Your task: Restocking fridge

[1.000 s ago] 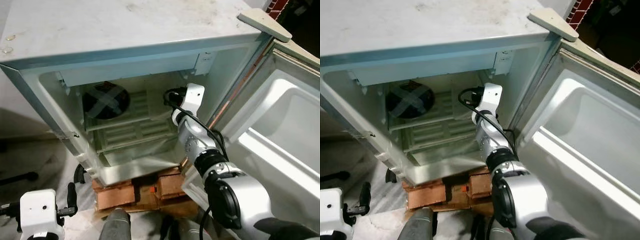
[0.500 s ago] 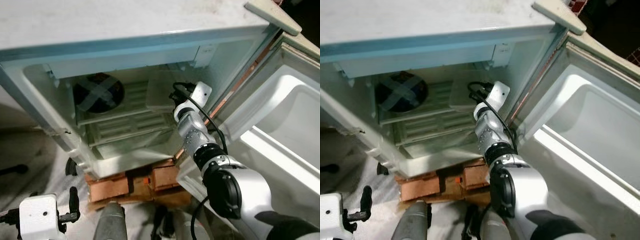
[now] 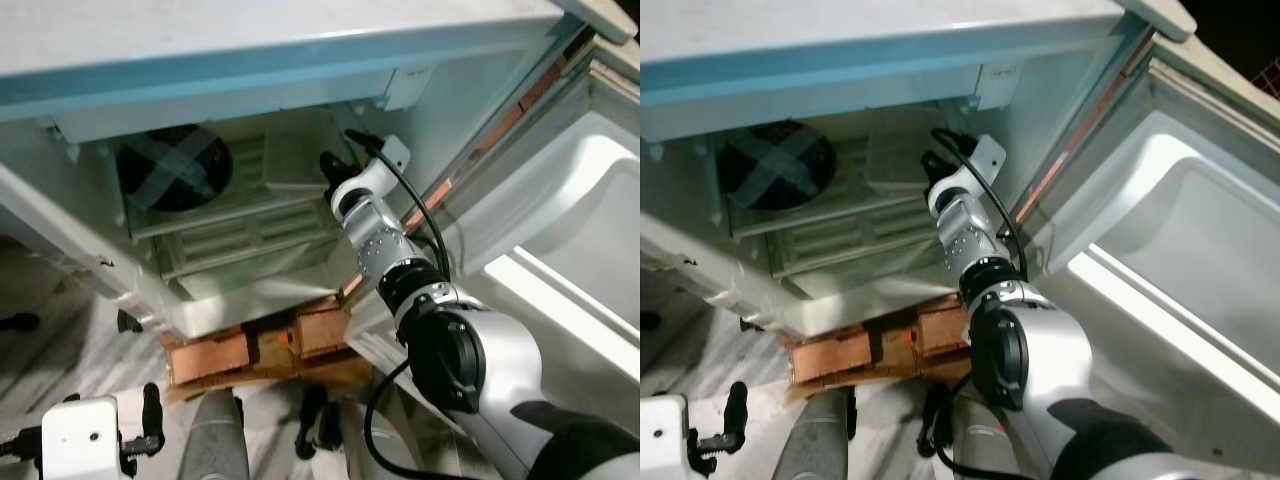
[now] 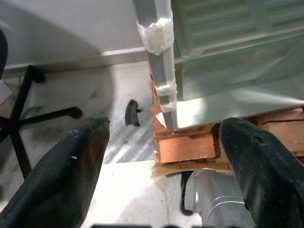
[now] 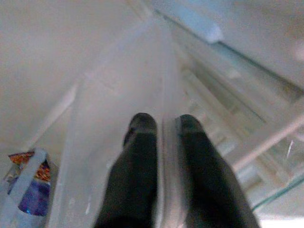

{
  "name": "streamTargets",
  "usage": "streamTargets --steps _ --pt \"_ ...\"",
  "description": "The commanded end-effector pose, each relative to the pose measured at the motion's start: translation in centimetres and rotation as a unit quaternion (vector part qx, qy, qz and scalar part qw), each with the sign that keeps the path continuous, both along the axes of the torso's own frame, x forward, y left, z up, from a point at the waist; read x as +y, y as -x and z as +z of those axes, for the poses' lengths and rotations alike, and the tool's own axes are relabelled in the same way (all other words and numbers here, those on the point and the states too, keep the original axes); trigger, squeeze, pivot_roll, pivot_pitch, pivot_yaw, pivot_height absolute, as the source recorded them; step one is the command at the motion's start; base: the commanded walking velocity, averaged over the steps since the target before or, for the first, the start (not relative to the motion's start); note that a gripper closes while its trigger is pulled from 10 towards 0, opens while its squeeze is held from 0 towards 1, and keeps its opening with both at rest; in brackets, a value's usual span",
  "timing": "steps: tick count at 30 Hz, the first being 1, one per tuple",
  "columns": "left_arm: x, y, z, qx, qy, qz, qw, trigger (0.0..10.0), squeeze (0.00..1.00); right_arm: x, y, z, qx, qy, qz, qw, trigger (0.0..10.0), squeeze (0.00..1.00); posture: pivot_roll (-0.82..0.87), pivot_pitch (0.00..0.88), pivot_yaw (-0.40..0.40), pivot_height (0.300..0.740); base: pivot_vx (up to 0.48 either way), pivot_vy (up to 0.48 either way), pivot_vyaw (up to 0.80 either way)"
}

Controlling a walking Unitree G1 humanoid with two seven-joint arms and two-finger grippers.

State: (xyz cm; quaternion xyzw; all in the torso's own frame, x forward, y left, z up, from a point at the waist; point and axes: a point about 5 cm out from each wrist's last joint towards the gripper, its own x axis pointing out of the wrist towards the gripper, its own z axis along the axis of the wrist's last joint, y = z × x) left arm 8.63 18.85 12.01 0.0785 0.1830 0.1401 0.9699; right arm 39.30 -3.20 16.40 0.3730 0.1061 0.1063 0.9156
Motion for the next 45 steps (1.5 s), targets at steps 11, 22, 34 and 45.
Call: streamTargets --steps 11,22,34,45 --pt "-0.3 -1.4 -0.6 -0.007 0.005 -0.002 1.0 10.0 0.0 3.7 0.8 1.6 -0.022 -0.124 0.093 0.988 10.0 1.0 0.41 0.31 -0.202 0.74 0.0 0.0 0.0" --pt "0.0 -5.3 -1.2 -0.045 0.001 -0.021 0.999 10.0 0.0 -1.4 -0.1 0.7 -0.114 0.049 0.137 0.983 10.0 1.0 0.35 0.196 -0.18 0.74 0.0 0.0 0.0" --pt "0.1 -8.7 -1.4 -0.072 -0.006 -0.046 0.996 10.0 0.0 -6.3 0.1 -1.3 -0.139 0.178 0.106 0.968 10.0 1.0 0.31 0.113 -0.149 0.74 0.0 0.0 0.0" --pt "0.2 -9.6 -1.4 -0.088 -0.016 -0.057 0.994 10.0 0.0 -6.5 0.5 -1.0 -0.197 0.22 0.092 0.951 10.0 1.0 0.3 0.077 -0.131 0.74 0.0 0.0 0.0"
